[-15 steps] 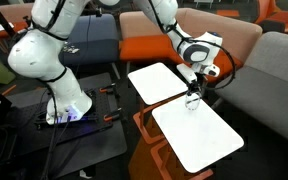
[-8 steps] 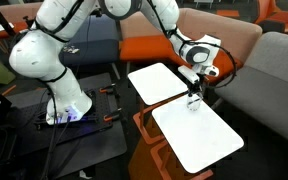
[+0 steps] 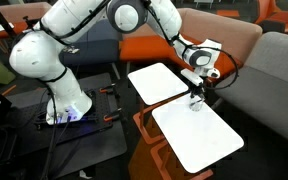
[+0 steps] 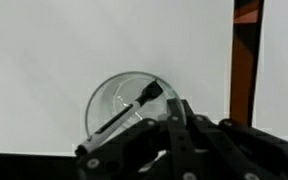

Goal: Move the cup slightly backwards

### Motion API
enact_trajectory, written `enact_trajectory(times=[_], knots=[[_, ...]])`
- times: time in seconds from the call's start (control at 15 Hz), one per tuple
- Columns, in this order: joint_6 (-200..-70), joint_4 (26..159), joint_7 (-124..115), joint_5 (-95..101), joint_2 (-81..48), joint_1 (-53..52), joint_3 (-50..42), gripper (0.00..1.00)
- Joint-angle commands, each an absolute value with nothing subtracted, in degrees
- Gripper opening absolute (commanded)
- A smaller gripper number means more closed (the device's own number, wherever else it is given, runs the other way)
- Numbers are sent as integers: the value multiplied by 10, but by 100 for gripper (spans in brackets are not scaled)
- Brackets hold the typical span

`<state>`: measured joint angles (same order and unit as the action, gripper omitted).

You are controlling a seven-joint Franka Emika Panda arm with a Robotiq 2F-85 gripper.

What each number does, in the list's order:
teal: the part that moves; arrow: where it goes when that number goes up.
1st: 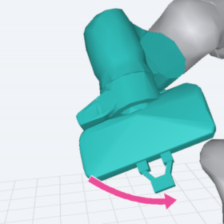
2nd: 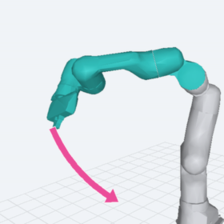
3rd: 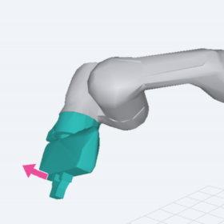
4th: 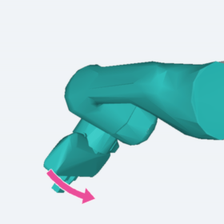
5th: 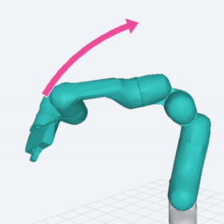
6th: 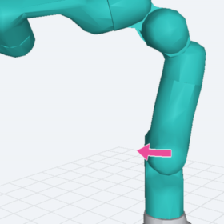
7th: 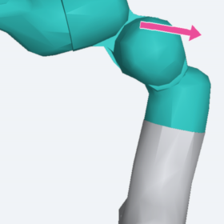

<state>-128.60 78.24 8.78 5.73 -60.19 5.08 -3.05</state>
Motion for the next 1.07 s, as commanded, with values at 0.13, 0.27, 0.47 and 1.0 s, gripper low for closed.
enact_trajectory(times=[0.13,0.27,0.47,1.0], knots=[[-1228,711,107,74,-639,46,-30,1],[-1221,707,112,74,-640,46,-28,31],[-1233,733,115,71,-621,48,-25,45],[-1286,891,153,48,-483,78,6,100]])
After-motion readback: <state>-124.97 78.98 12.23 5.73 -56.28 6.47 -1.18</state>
